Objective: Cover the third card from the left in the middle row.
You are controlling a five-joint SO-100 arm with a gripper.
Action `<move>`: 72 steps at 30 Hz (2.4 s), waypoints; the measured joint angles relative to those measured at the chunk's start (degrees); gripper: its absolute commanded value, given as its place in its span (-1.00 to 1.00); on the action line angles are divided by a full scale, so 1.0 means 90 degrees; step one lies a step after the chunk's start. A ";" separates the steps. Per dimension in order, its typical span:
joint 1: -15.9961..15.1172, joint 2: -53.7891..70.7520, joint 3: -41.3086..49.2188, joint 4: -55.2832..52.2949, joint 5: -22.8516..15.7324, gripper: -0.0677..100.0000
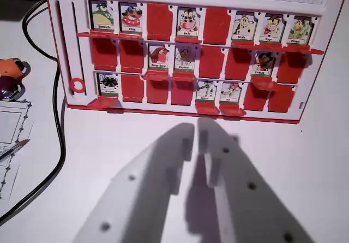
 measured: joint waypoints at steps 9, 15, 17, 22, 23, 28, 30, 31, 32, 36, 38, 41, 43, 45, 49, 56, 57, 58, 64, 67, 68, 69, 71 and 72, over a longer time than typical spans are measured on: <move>0.0205 0.0000 0.0000 0.0000 0.0000 -1.00; 0.0205 0.0000 0.0000 0.0000 0.0000 -1.00; 0.0205 0.0000 0.0000 0.0000 0.0000 -1.00; 0.0205 0.0000 0.0000 -0.0078 0.0000 -1.00; 0.0205 0.0000 0.0029 -0.0146 0.0000 -1.00; 0.0068 0.0000 0.0537 -0.0615 0.0000 -1.00; 0.0020 -0.0098 0.0732 -0.0830 0.0000 -1.00; 0.0010 -0.0176 0.0820 -0.0938 0.0000 -1.00; 0.0010 -0.0264 0.0898 -0.1064 0.0000 -1.00; -0.0010 -0.0654 0.1201 -0.1660 0.0000 -1.00; -0.0049 -0.0957 0.1348 -0.2031 0.0000 -1.00; -0.0049 -0.1543 0.1416 -0.2568 0.0000 -1.00; -0.0029 -0.1982 0.1416 -0.2871 0.0039 -1.00; -0.0010 -0.2402 0.1416 -0.3164 0.0088 -1.00; -0.0059 -0.3164 0.1416 -0.3701 0.0098 -1.00; -0.0273 -0.4404 0.1074 -0.4297 0.0186 -1.00; -0.0293 -0.4580 0.0957 -0.4336 0.0186 -1.00; -0.0332 -0.4746 0.0820 -0.4375 0.0205 -1.00; -0.0479 -0.5693 -0.0088 -0.4424 0.0283 -1.00; -0.0527 -0.6055 -0.0498 -0.4424 0.0283 -1.00; -0.0527 -0.6152 -0.0615 -0.4424 0.0283 -1.00; -0.0527 -0.6230 -0.0713 -0.4424 0.0283 -1.00; -0.0527 -0.6367 -0.0898 -0.4424 0.0283 -1.00; -0.0527 -0.6416 -0.0977 -0.4424 0.0283 -1.00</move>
